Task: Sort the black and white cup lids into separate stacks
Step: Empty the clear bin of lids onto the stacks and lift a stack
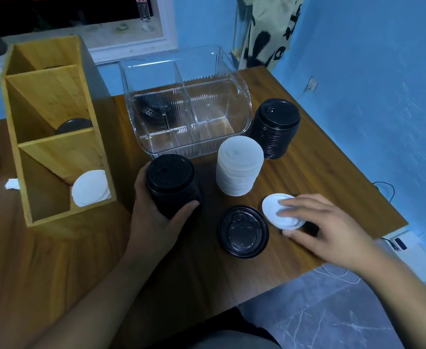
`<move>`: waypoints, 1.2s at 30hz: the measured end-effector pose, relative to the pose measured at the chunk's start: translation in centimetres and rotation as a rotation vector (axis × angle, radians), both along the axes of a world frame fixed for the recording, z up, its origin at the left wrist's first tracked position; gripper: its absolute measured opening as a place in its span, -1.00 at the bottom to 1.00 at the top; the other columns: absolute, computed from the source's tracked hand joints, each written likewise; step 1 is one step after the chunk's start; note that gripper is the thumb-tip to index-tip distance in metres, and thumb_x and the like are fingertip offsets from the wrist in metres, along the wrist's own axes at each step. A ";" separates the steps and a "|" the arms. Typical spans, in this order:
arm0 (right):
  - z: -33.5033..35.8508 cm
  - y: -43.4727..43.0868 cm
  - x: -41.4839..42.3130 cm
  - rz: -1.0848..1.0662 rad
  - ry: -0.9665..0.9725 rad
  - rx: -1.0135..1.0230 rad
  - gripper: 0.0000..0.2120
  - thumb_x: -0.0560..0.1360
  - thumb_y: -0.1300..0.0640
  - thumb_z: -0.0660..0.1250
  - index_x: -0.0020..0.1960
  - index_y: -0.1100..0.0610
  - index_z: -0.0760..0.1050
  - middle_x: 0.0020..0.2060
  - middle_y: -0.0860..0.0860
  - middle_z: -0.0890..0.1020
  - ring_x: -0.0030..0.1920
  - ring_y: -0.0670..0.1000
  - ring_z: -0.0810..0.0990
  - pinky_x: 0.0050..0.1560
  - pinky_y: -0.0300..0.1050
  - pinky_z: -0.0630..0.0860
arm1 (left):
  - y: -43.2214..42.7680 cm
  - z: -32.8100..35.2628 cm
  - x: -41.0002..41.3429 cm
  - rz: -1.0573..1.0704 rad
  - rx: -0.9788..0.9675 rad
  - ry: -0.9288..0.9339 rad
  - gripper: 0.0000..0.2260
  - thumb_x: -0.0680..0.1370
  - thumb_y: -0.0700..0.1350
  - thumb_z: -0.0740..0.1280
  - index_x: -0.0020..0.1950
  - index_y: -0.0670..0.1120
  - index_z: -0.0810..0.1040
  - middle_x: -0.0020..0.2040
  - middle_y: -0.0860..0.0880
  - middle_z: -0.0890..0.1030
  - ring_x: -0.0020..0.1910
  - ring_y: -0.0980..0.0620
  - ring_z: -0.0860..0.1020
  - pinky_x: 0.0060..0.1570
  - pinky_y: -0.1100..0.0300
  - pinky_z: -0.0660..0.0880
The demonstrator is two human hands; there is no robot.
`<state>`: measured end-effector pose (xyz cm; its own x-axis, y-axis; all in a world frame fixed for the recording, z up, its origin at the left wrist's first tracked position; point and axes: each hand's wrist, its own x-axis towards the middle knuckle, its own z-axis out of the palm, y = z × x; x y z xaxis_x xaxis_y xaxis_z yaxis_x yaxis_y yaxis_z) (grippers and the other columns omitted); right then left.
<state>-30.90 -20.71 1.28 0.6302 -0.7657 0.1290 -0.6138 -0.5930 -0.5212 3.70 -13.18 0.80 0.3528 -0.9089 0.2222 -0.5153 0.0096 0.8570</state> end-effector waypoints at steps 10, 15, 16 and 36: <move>1.7 -4.1 2.6 -0.290 -0.142 0.371 -0.89 0.62 -0.10 0.29 0.11 -0.15 0.55 -0.04 -0.19 0.68 -0.01 -0.17 0.64 -0.02 -0.16 0.52 | 0.2 0.4 -0.2 -0.018 -0.047 -0.026 -0.12 0.36 0.16 0.54 0.44 0.47 0.00 0.34 0.57 0.20 0.40 0.51 0.22 0.35 0.57 0.20; 2.1 -5.3 2.8 -0.268 0.104 0.325 -0.59 0.61 -0.12 0.31 0.44 -0.12 0.46 0.14 -0.09 0.53 0.09 -0.08 0.51 0.09 -0.15 0.40 | 0.1 0.2 0.0 -0.019 -0.044 -0.025 -0.11 0.37 0.13 0.56 0.45 0.45 0.01 0.36 0.52 0.23 0.40 0.51 0.22 0.34 0.57 0.20; 2.2 -5.1 2.9 -0.293 0.108 0.282 -0.56 0.60 -0.12 0.31 0.46 -0.12 0.43 0.13 -0.10 0.48 0.10 -0.07 0.49 0.11 -0.15 0.38 | 0.1 0.2 0.0 -0.020 -0.042 -0.027 -0.11 0.37 0.13 0.56 0.46 0.43 0.01 0.37 0.51 0.23 0.40 0.52 0.21 0.34 0.57 0.19; 0.5 -2.7 1.6 -0.218 -0.056 0.164 -0.22 0.41 -0.08 0.55 0.54 -0.13 0.28 0.46 -0.14 0.40 0.49 -0.10 0.30 0.51 0.03 0.27 | 0.2 0.2 -0.1 -0.026 -0.043 -0.022 -0.11 0.35 0.12 0.55 0.48 0.38 0.03 0.32 0.60 0.20 0.39 0.53 0.21 0.34 0.59 0.19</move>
